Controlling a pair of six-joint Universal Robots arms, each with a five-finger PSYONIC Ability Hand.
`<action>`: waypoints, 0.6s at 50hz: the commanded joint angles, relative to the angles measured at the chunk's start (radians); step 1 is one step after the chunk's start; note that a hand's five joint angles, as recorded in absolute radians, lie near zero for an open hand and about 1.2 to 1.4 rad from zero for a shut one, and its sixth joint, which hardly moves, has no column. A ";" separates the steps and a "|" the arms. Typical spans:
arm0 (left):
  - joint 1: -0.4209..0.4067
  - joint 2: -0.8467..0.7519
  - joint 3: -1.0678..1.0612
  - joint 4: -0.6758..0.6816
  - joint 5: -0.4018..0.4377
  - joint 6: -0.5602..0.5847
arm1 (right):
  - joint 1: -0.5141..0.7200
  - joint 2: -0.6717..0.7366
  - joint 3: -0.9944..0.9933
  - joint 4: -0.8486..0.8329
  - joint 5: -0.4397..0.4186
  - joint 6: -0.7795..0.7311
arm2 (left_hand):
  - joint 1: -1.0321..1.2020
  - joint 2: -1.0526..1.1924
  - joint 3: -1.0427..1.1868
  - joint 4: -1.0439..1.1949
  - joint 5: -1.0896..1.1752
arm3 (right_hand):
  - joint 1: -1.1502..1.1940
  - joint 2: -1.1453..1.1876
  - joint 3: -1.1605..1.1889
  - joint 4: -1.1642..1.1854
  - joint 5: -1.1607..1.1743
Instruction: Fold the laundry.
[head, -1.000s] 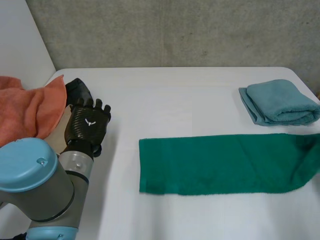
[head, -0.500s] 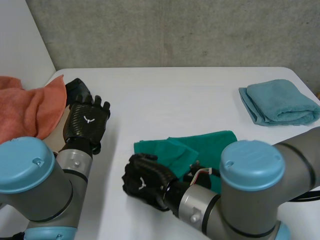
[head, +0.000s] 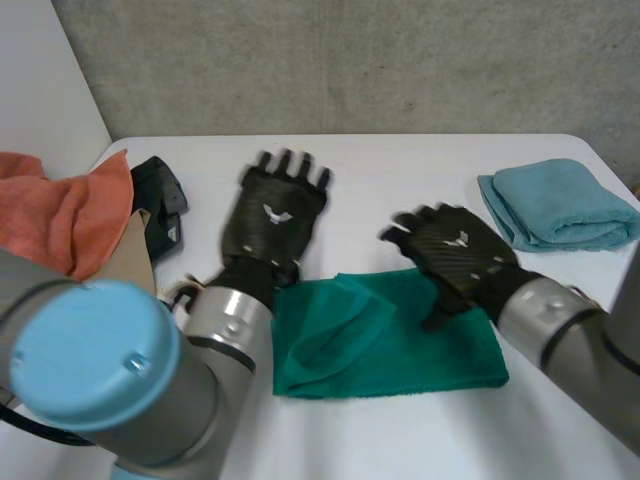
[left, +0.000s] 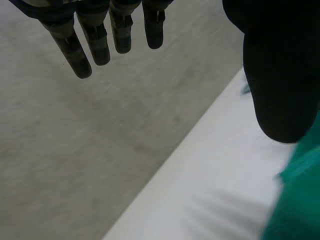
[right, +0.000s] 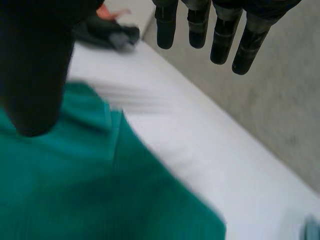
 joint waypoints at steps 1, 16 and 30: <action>-0.105 -0.095 0.026 -0.115 0.064 -0.069 | -0.111 -0.008 0.159 0.003 -0.028 -0.107 | -0.018 -0.021 -0.029 -0.024 -0.042 | 0.046 0.024 0.037 0.014 0.001; -0.102 -0.198 0.052 -0.181 0.064 -0.066 | -0.146 0.044 0.228 -0.089 -0.050 -0.129 | -0.012 -0.015 -0.023 -0.018 -0.036 | 0.352 0.330 0.343 0.319 0.307; -0.018 -0.288 0.144 -0.203 -0.020 -0.062 | -0.149 0.054 0.239 -0.104 -0.045 -0.167 | 0.000 -0.004 -0.011 -0.006 -0.025 | 0.520 0.497 0.510 0.487 0.475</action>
